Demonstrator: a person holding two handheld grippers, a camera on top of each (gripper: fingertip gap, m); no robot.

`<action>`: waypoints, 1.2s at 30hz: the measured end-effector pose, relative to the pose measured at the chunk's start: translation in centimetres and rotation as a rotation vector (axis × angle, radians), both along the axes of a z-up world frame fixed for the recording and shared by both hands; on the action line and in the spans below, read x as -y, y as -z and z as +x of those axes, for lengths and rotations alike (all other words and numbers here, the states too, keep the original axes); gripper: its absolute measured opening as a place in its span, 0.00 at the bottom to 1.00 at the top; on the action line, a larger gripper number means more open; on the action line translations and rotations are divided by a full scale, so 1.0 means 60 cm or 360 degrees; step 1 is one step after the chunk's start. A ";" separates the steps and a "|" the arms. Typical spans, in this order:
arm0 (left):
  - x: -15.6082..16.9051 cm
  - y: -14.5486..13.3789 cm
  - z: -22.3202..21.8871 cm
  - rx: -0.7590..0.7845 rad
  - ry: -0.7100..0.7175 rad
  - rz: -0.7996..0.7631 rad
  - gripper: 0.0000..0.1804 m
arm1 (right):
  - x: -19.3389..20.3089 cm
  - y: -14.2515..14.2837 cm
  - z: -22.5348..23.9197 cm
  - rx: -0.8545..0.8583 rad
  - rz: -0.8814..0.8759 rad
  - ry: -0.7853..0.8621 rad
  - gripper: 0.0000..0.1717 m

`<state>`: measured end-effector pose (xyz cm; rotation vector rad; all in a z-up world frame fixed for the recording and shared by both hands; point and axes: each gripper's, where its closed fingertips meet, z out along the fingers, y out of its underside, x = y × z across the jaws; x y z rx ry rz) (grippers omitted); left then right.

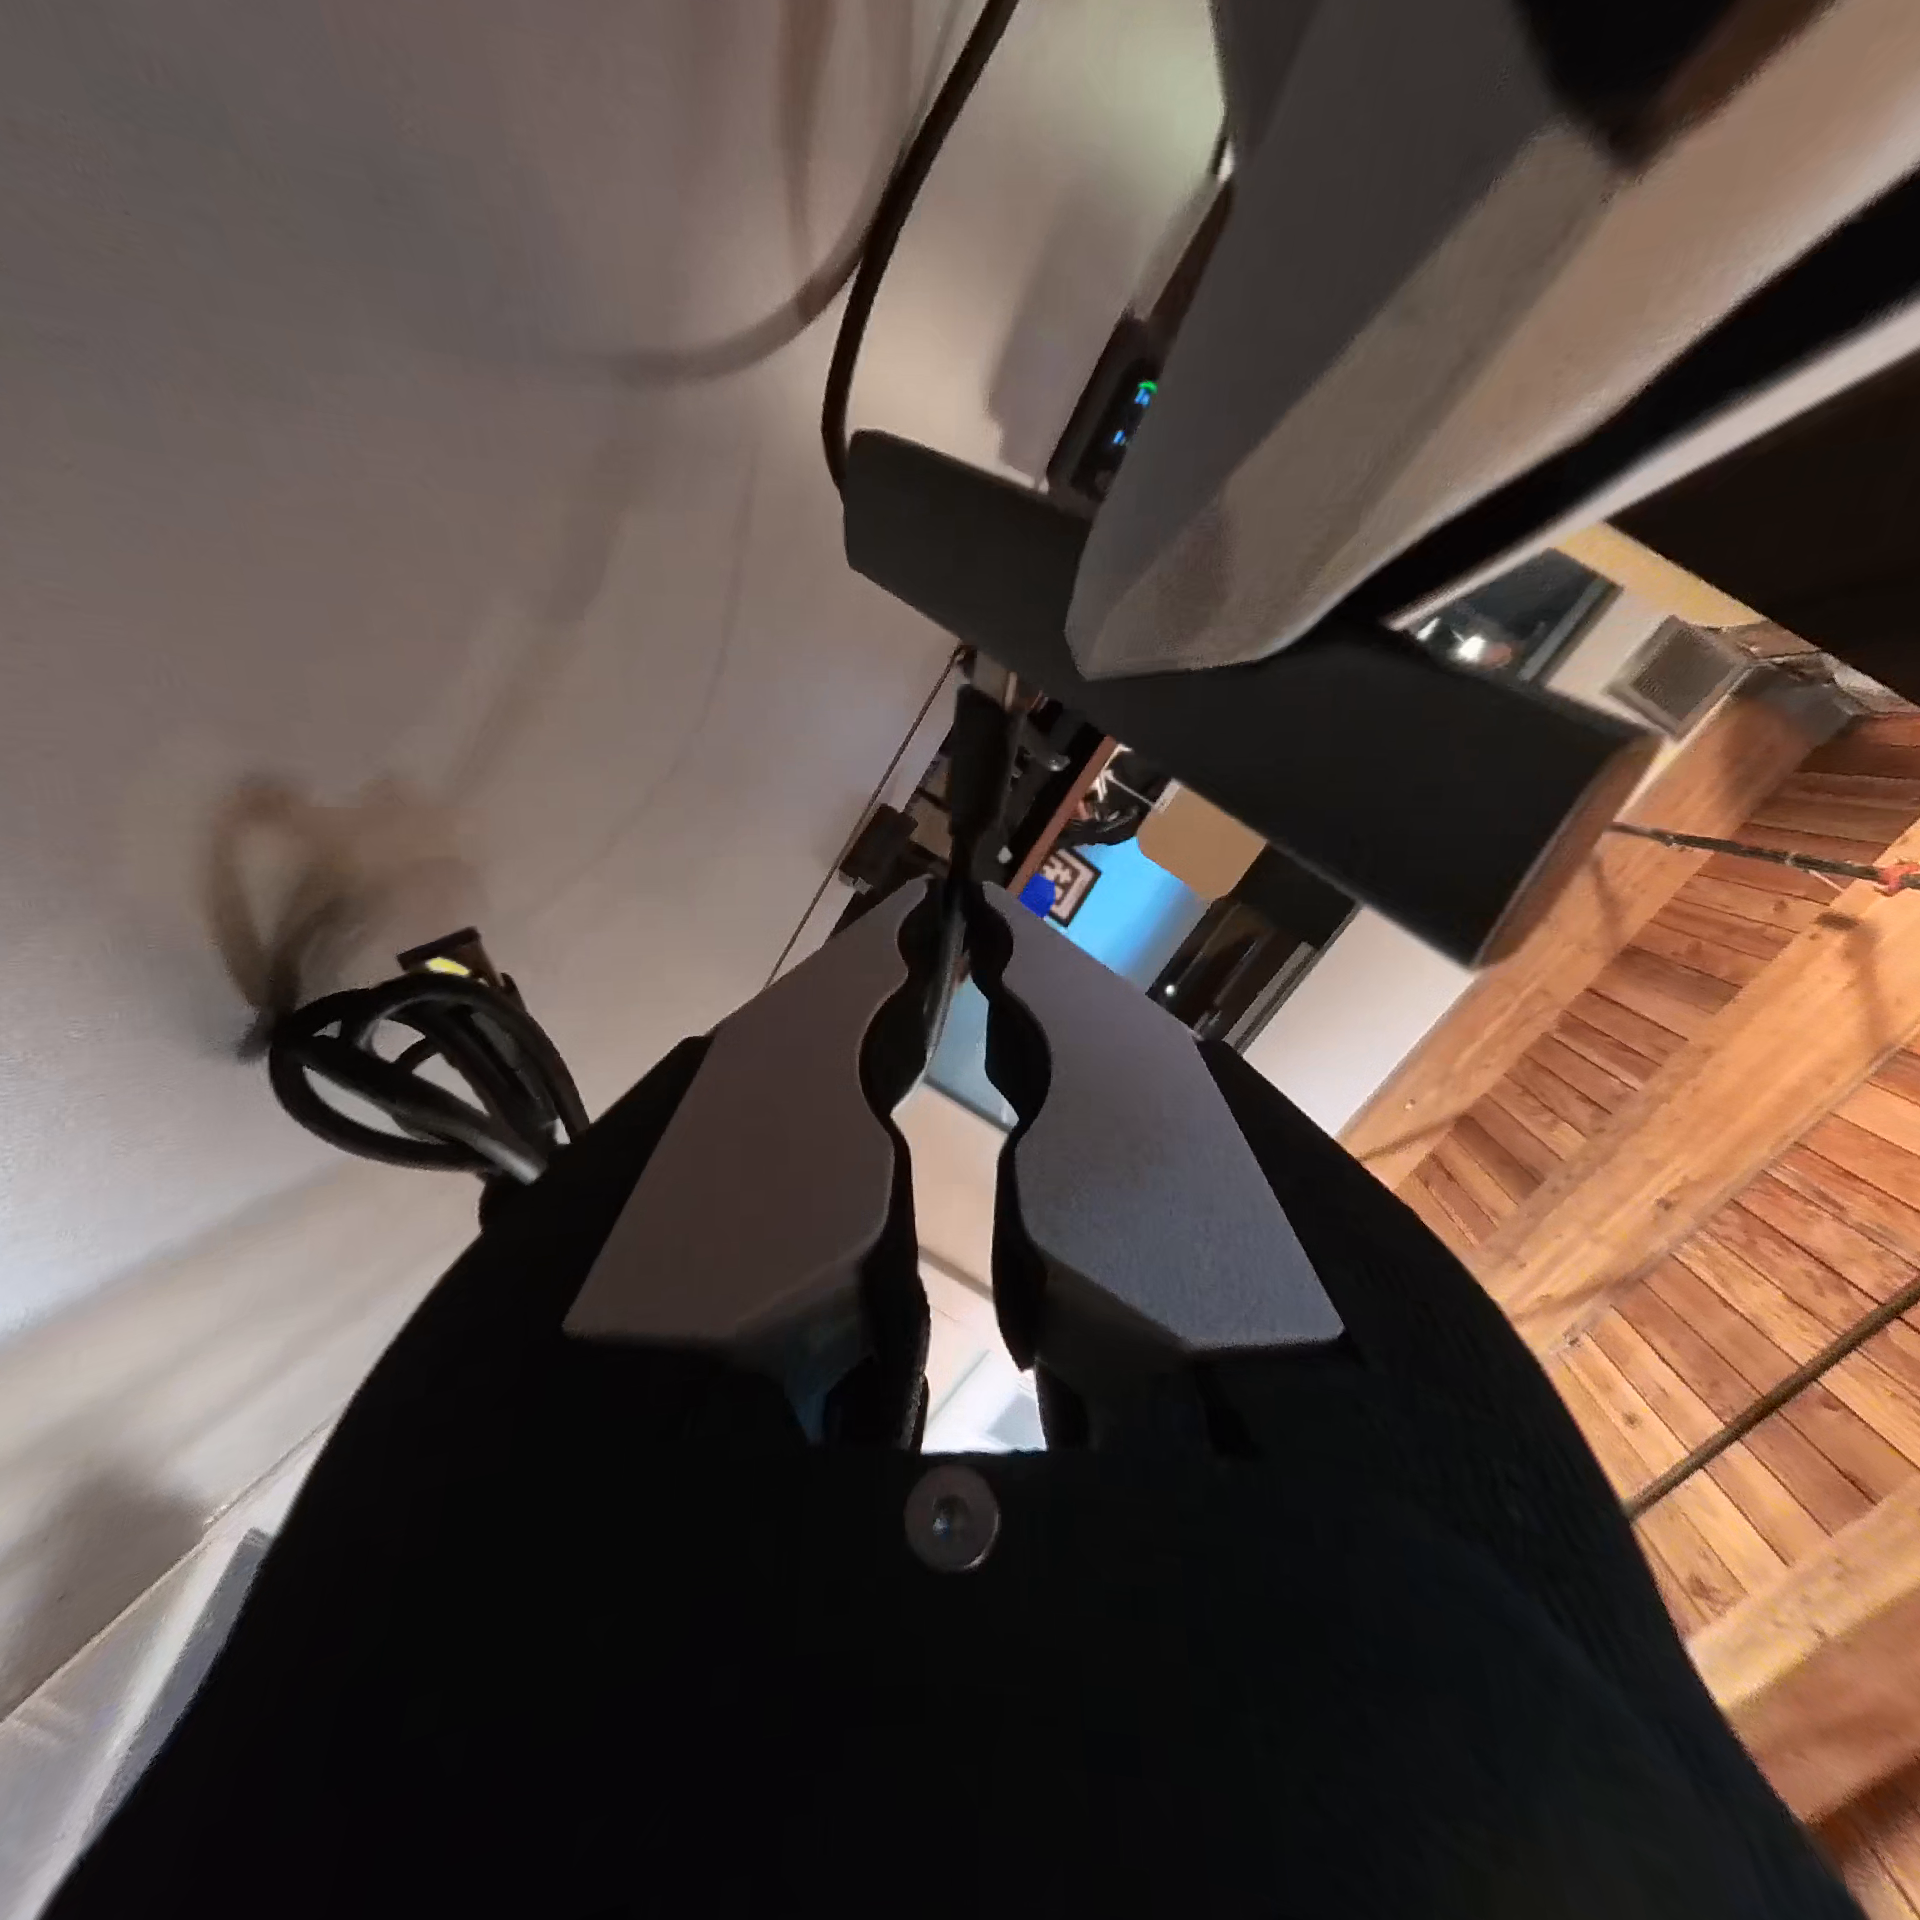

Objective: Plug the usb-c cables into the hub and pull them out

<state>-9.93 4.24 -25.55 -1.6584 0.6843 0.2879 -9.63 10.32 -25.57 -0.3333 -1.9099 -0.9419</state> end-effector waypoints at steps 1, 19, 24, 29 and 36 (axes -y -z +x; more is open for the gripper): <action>0.000 0.001 0.001 -0.0008 -0.0006 -0.0005 0.04 | -0.001 0.000 -0.001 0.0003 0.0012 0.0005 0.01; 0.001 -0.023 -0.035 0.0419 -0.0018 -0.0013 0.04 | -0.006 -0.015 -0.002 0.0023 0.0097 -0.0071 0.01; 0.002 -0.020 -0.031 0.0369 -0.0013 0.0001 0.04 | -0.001 -0.021 -0.011 0.0010 0.0070 -0.0051 0.01; 0.003 -0.020 -0.032 0.0372 -0.0017 0.0007 0.04 | 0.003 -0.018 -0.018 0.0026 0.0083 -0.0057 0.01; 0.001 -0.019 -0.029 0.0328 -0.0023 0.0003 0.04 | 0.003 -0.017 -0.015 0.0013 0.0049 -0.0045 0.01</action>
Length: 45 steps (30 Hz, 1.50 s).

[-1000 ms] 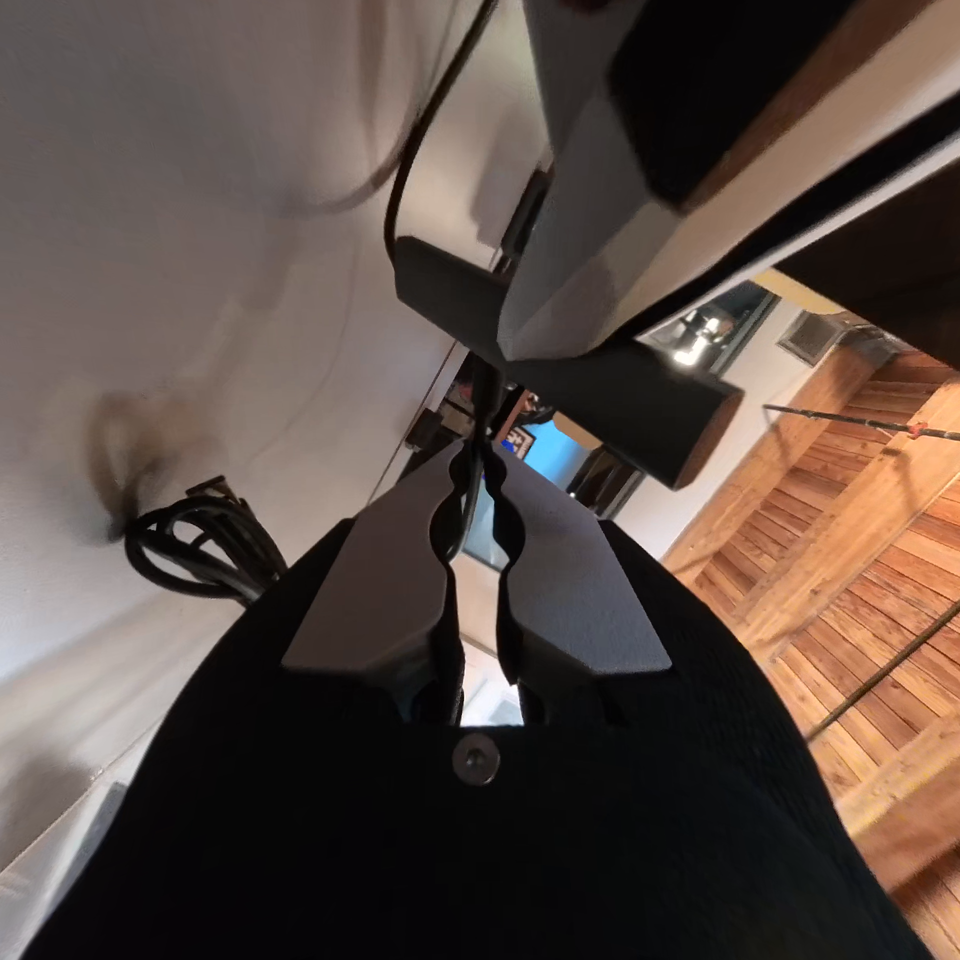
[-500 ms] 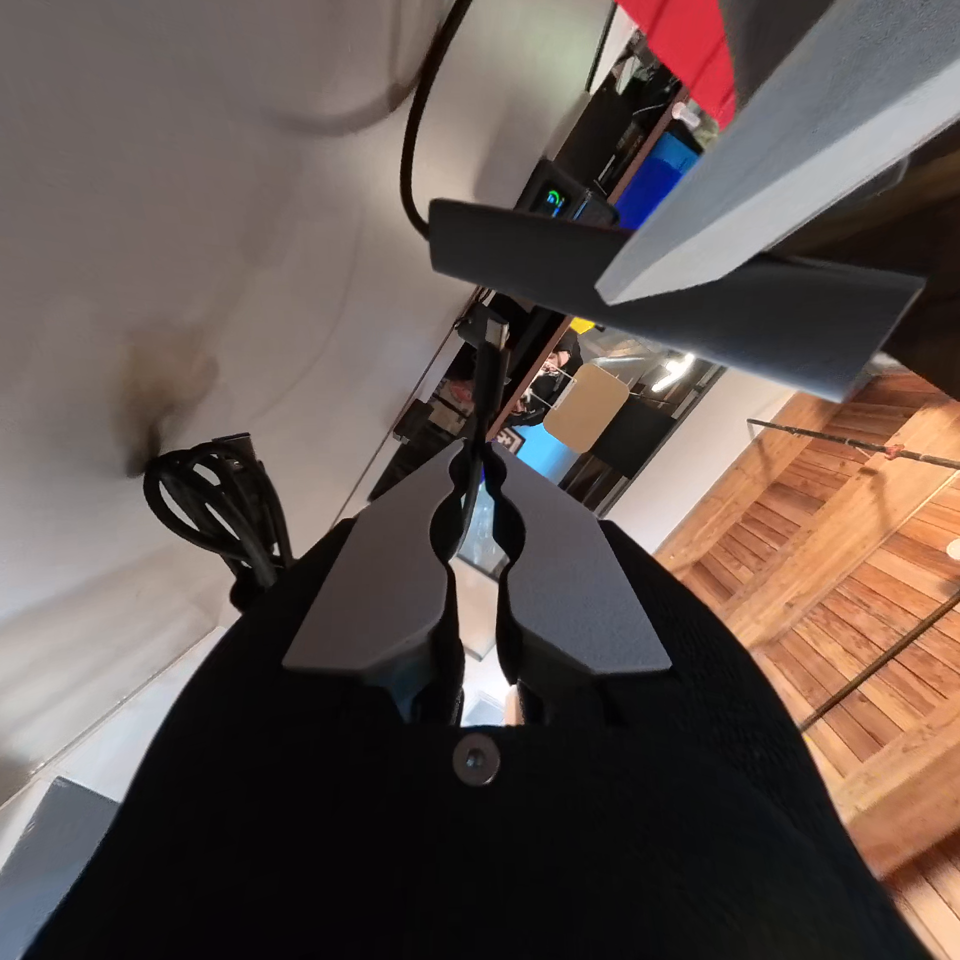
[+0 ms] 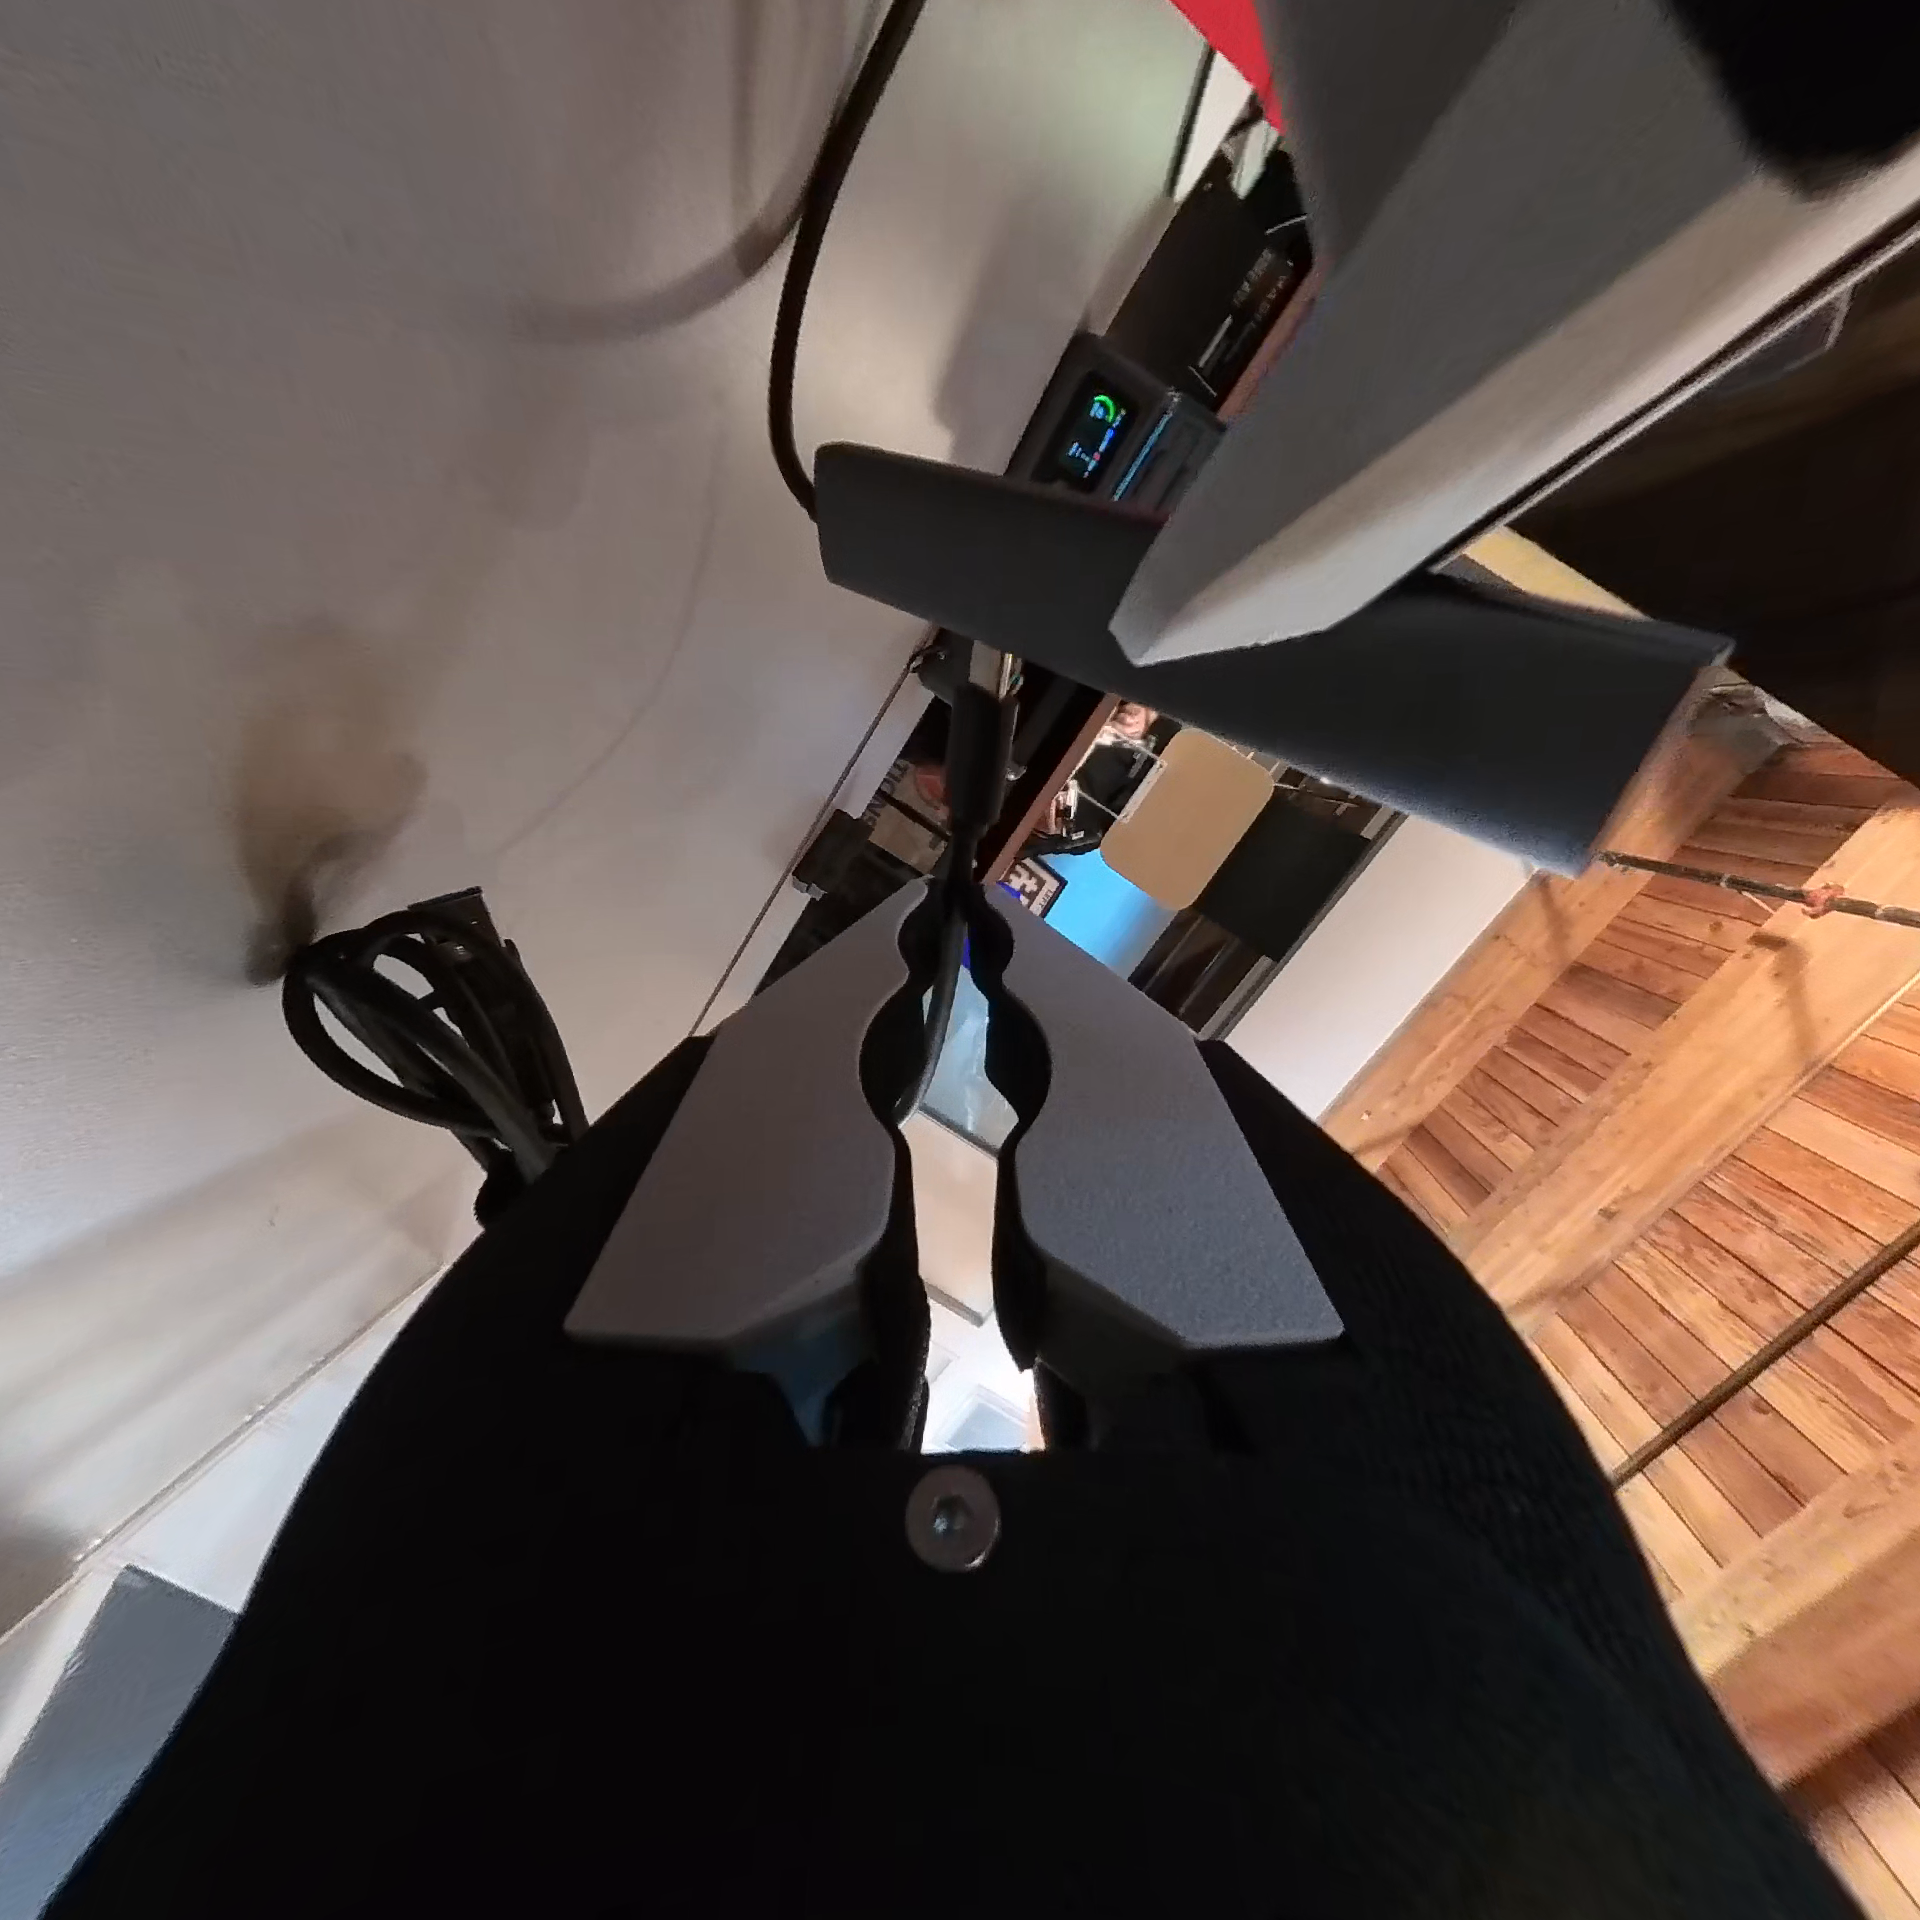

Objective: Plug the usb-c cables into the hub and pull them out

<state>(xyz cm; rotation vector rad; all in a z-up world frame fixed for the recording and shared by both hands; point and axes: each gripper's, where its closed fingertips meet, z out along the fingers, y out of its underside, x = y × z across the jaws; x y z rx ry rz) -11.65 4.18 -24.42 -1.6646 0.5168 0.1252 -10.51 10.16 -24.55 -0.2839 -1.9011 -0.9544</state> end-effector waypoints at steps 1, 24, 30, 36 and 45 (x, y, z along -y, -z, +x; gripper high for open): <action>0.000 0.000 0.000 -0.0011 -0.0004 0.0001 0.04 | 0.000 -0.001 0.000 -0.0002 0.0000 0.0001 0.01; -0.001 0.009 0.008 -0.0188 -0.0033 -0.0011 0.04 | 0.018 -0.005 0.011 0.0020 0.0051 -0.0027 0.01; 0.009 0.018 0.015 -0.0325 0.0049 0.0005 0.04 | 0.029 -0.003 0.013 0.0003 0.0100 -0.0181 0.01; 0.029 0.056 0.039 -0.0661 0.0217 -0.0030 0.05 | 0.047 0.023 0.027 -0.0085 0.0136 -0.0325 0.01; 0.039 0.072 0.044 -0.0750 0.0248 -0.0022 0.05 | 0.064 0.037 0.045 -0.0356 0.0023 -0.0255 0.01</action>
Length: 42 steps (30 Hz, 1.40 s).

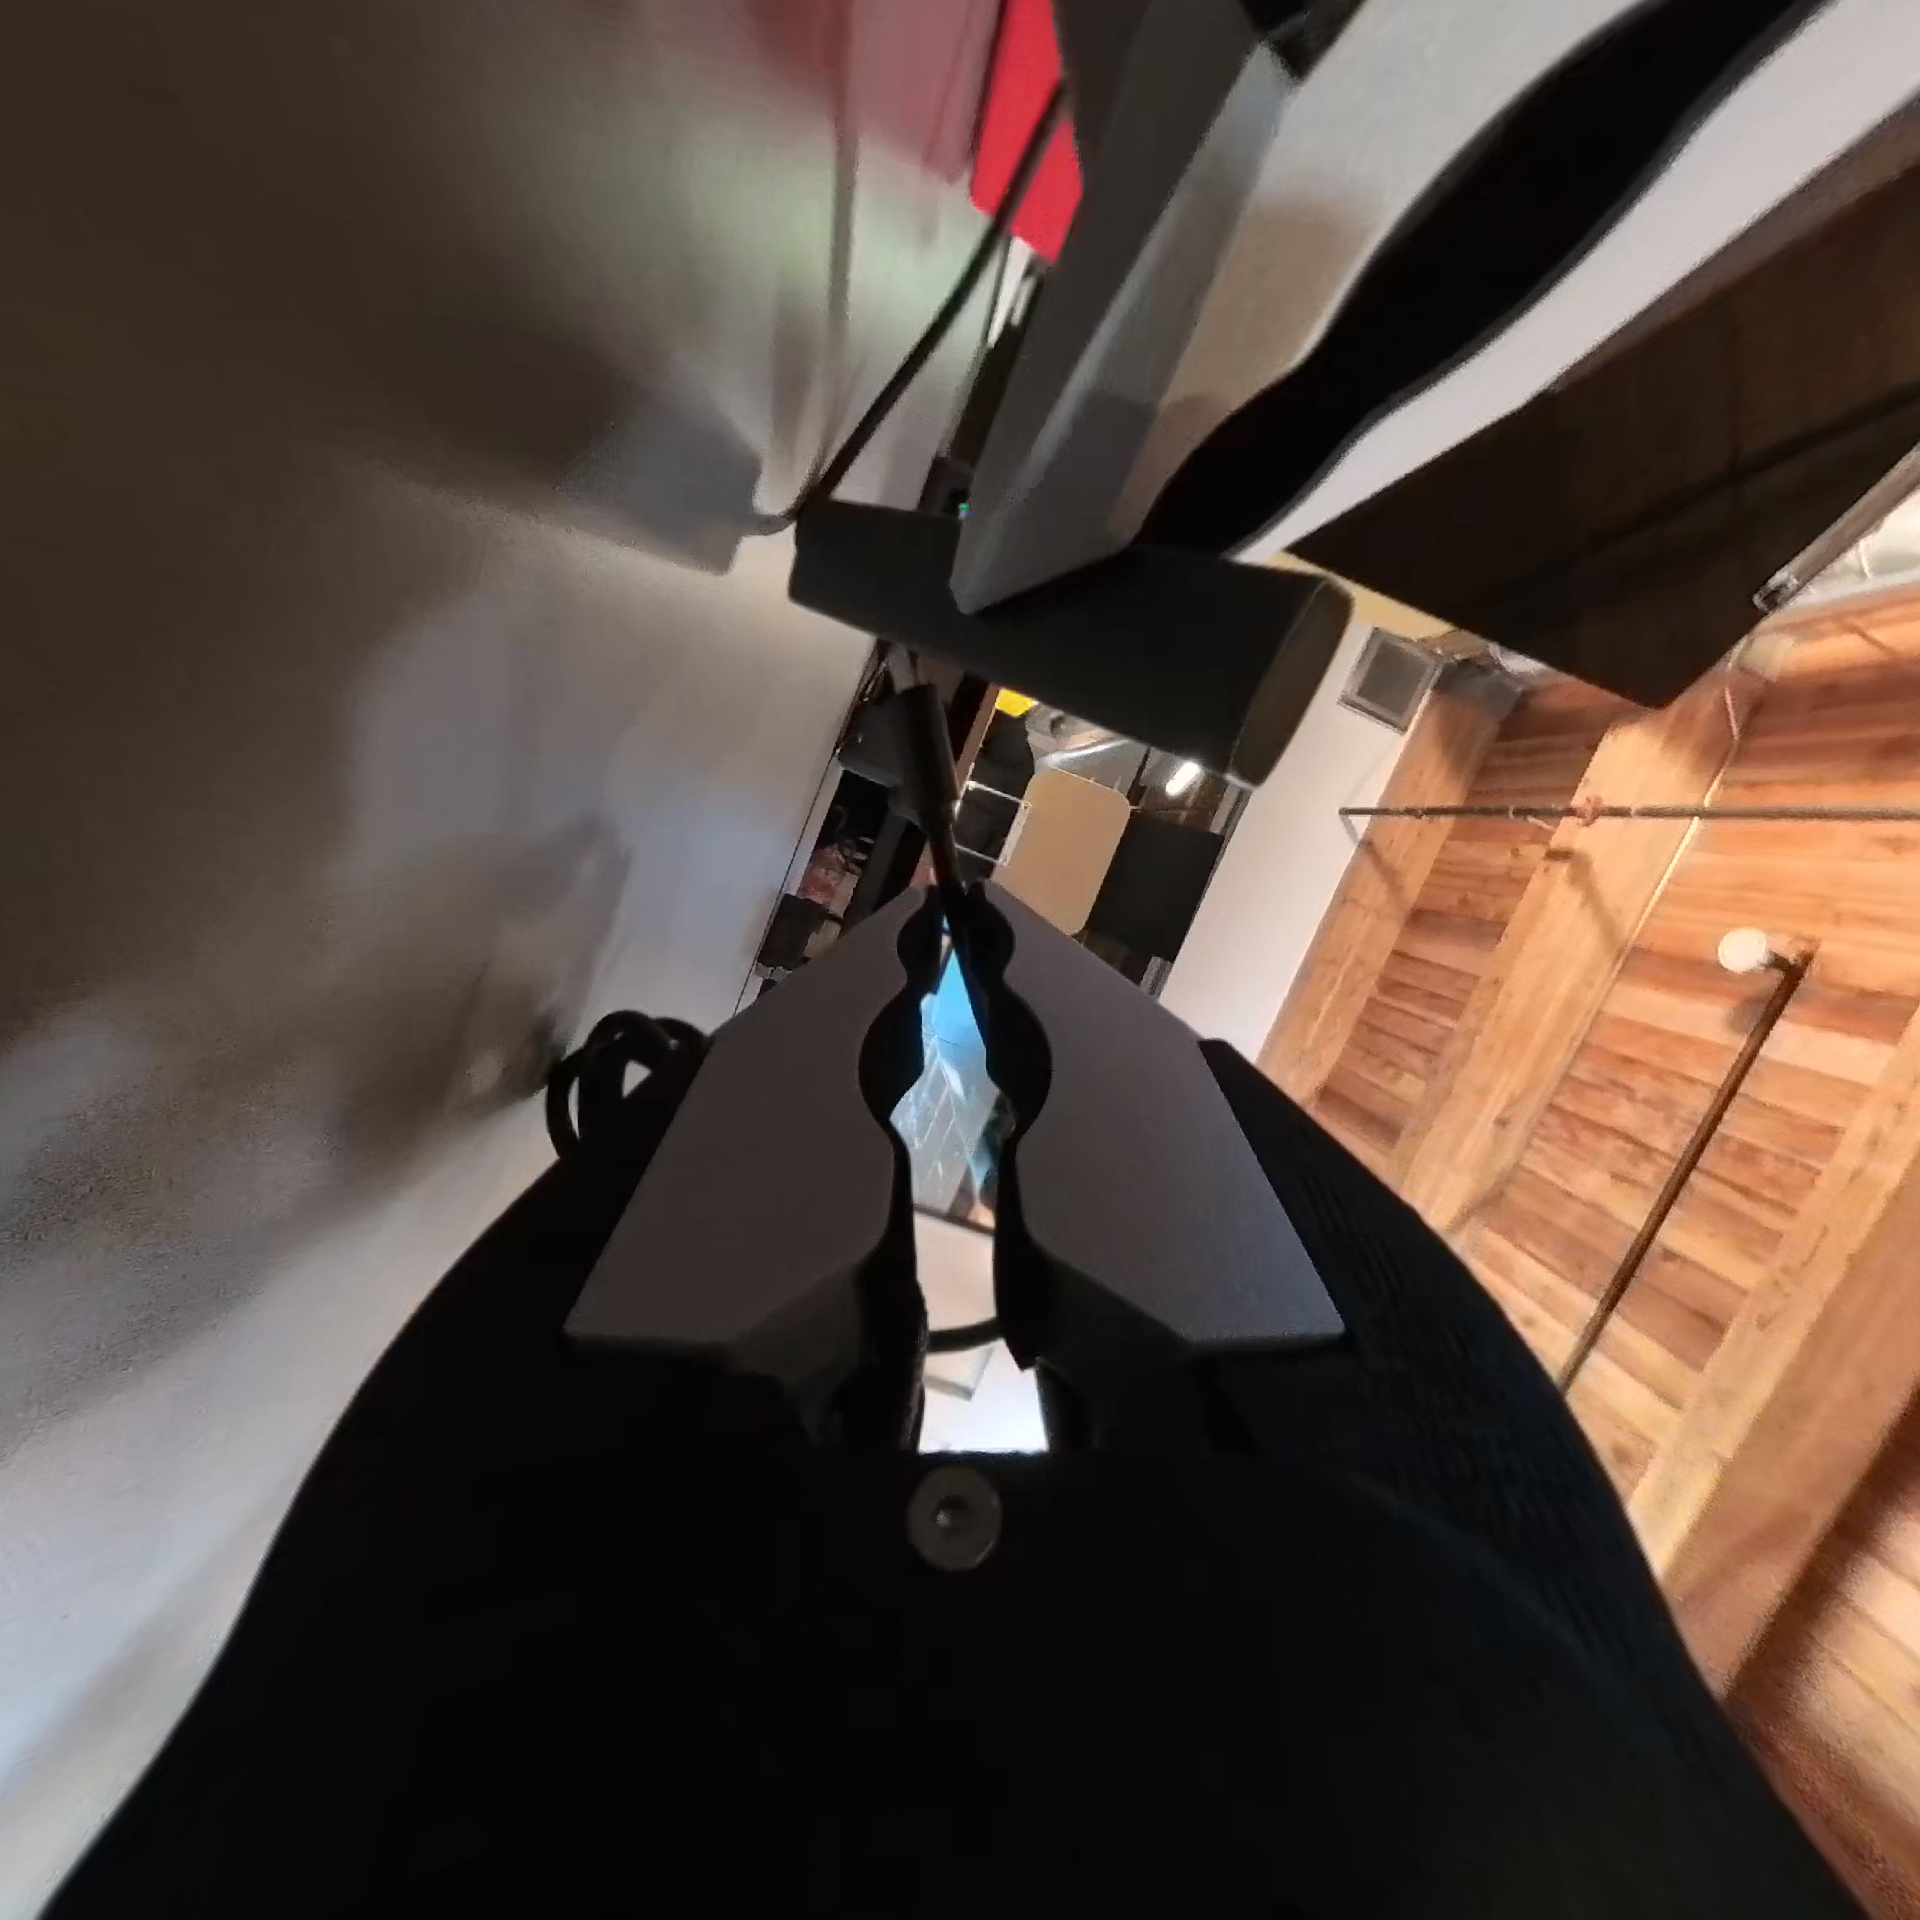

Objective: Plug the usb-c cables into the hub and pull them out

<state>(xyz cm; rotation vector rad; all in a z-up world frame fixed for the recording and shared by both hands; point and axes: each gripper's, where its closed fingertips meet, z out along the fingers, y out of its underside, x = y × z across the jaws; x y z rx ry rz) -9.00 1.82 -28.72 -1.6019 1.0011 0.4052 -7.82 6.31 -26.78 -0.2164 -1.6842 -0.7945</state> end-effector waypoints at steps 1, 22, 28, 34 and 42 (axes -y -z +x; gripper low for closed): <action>0.000 -0.004 -0.003 0.0043 -0.0004 0.0009 0.05 | 0.002 -0.003 -0.001 -0.0044 -0.0018 -0.0002 0.01; 0.024 -0.032 -0.027 0.0453 0.0133 0.0013 0.05 | 0.018 -0.017 -0.014 -0.0274 -0.0260 -0.0173 0.00; 0.025 -0.032 -0.027 0.0432 0.0138 0.0020 0.05 | 0.010 -0.015 -0.016 -0.0217 -0.0313 -0.0166 0.00; 0.024 -0.033 -0.028 0.0425 0.0133 0.0024 0.05 | 0.012 -0.017 -0.021 -0.0179 -0.0336 -0.0185 0.01; 0.023 -0.034 -0.029 0.0424 0.0127 0.0025 0.05 | 0.015 -0.017 -0.022 -0.0155 -0.0354 -0.0191 0.01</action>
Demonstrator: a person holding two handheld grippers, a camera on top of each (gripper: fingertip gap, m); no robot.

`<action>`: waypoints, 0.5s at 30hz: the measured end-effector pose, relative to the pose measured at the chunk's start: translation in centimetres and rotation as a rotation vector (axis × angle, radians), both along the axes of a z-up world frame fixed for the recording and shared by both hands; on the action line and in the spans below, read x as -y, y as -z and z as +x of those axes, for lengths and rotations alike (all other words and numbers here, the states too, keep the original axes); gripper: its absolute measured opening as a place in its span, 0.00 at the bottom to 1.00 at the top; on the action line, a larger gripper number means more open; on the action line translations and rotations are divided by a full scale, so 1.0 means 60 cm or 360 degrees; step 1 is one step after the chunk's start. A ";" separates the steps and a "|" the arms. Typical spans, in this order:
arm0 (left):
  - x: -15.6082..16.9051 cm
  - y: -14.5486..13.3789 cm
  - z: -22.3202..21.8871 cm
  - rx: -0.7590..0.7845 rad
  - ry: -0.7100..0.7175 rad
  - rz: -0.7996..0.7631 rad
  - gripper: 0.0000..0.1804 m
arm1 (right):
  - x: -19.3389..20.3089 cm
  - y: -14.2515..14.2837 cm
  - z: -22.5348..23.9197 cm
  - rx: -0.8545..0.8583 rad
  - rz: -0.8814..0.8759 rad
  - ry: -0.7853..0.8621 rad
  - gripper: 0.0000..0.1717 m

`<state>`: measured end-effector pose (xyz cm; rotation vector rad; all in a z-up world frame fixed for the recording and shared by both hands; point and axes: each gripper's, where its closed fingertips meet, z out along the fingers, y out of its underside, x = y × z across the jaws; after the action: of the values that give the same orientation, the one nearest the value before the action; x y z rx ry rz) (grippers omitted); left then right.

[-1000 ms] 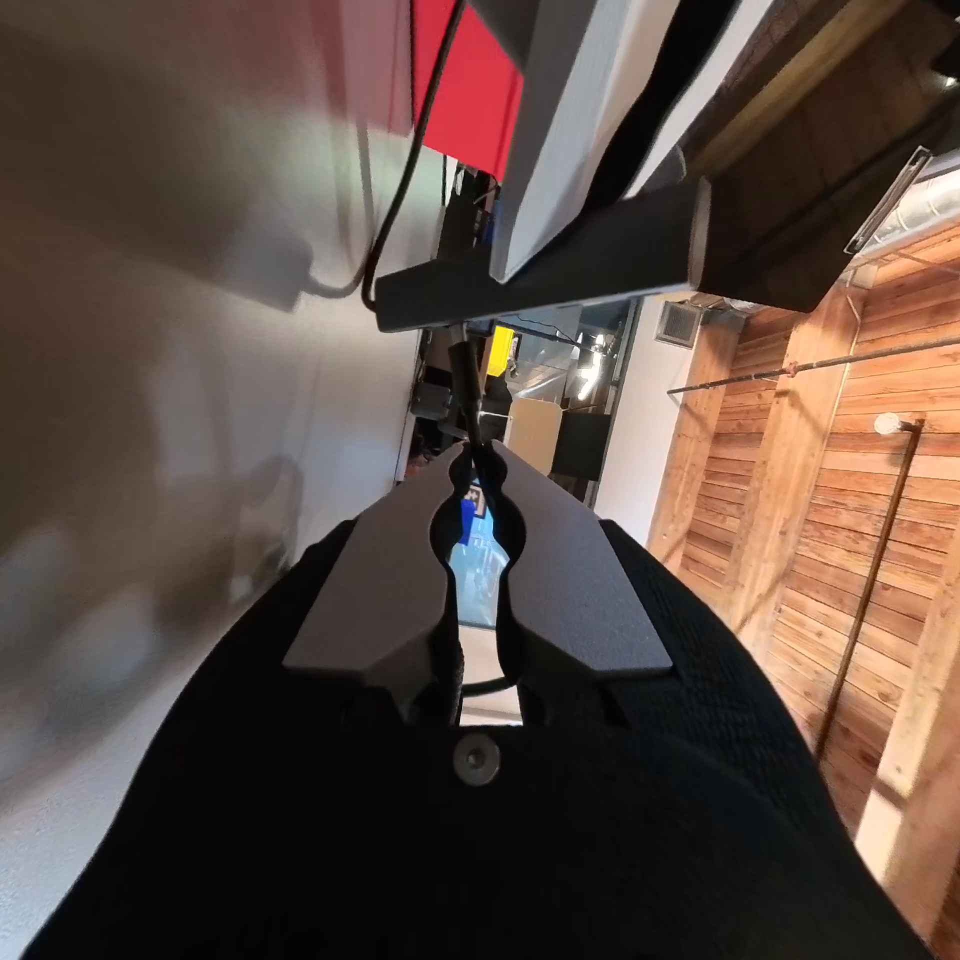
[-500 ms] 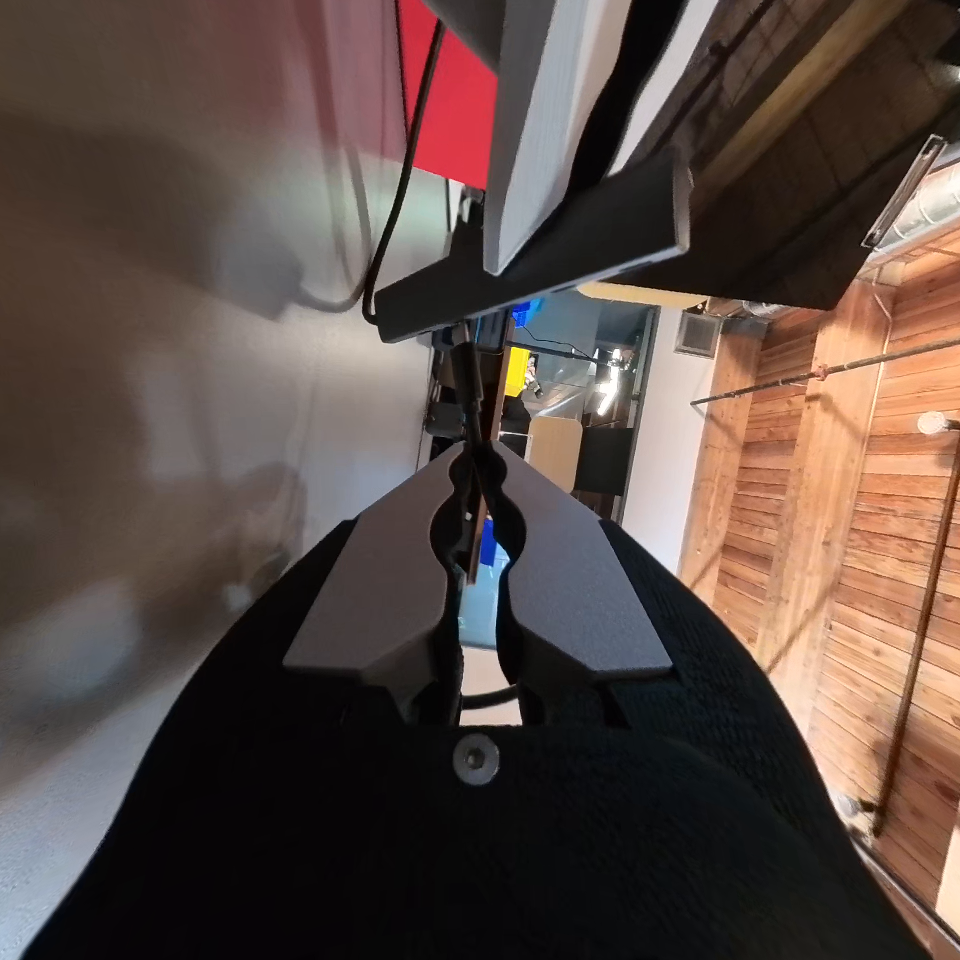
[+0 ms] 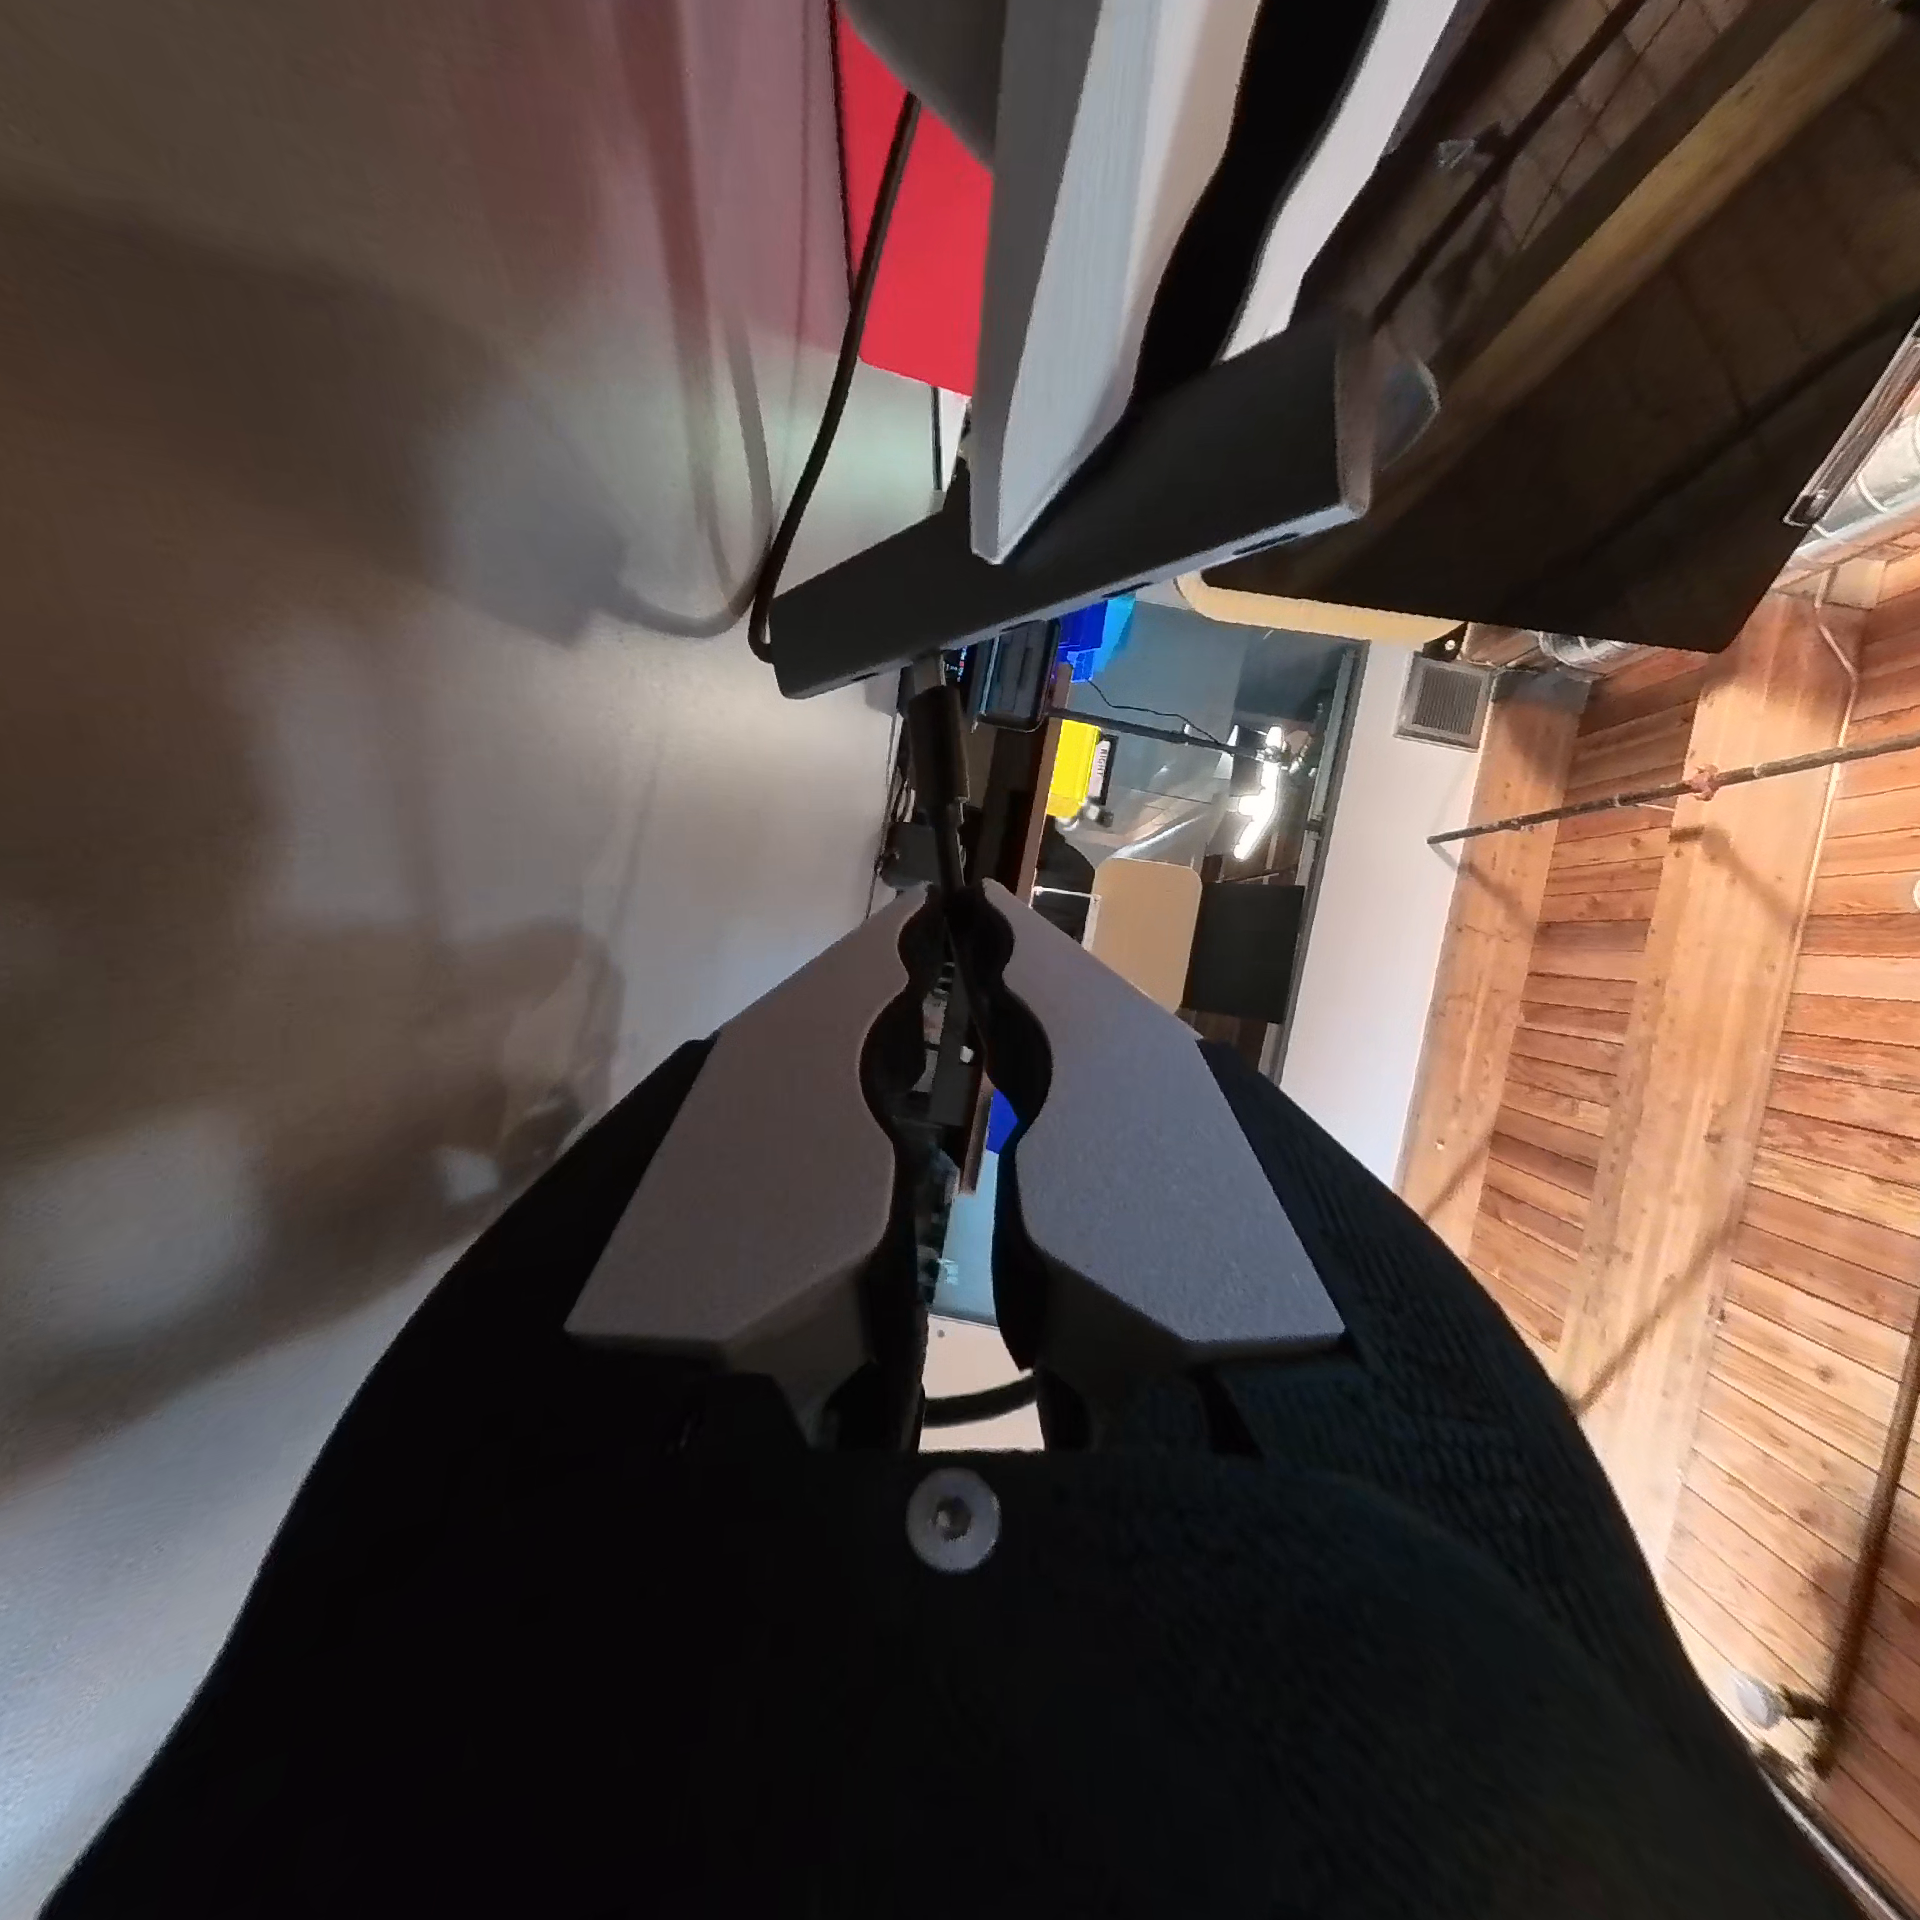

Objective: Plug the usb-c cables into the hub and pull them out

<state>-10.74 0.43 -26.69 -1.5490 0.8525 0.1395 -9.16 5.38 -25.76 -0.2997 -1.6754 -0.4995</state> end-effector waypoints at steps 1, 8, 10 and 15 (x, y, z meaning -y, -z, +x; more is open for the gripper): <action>0.000 0.000 0.000 -0.0001 0.0000 0.0000 0.05 | 0.001 0.000 0.000 0.0003 -0.0003 -0.0001 0.01; -0.001 0.000 0.000 -0.0014 -0.0005 0.0005 0.05 | 0.004 -0.001 0.000 0.0022 -0.0007 -0.0015 0.01; -0.002 -0.001 0.000 -0.0014 -0.0004 0.0006 0.05 | 0.004 -0.001 -0.001 0.0030 -0.0008 -0.0021 0.01; -0.002 0.001 0.003 -0.0029 0.0006 0.0004 0.05 | 0.001 0.001 -0.002 0.0056 -0.0021 -0.0024 0.01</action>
<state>-10.59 0.56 -26.73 -1.5458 0.8689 0.1522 -9.29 5.32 -25.79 -0.2889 -1.7146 -0.4851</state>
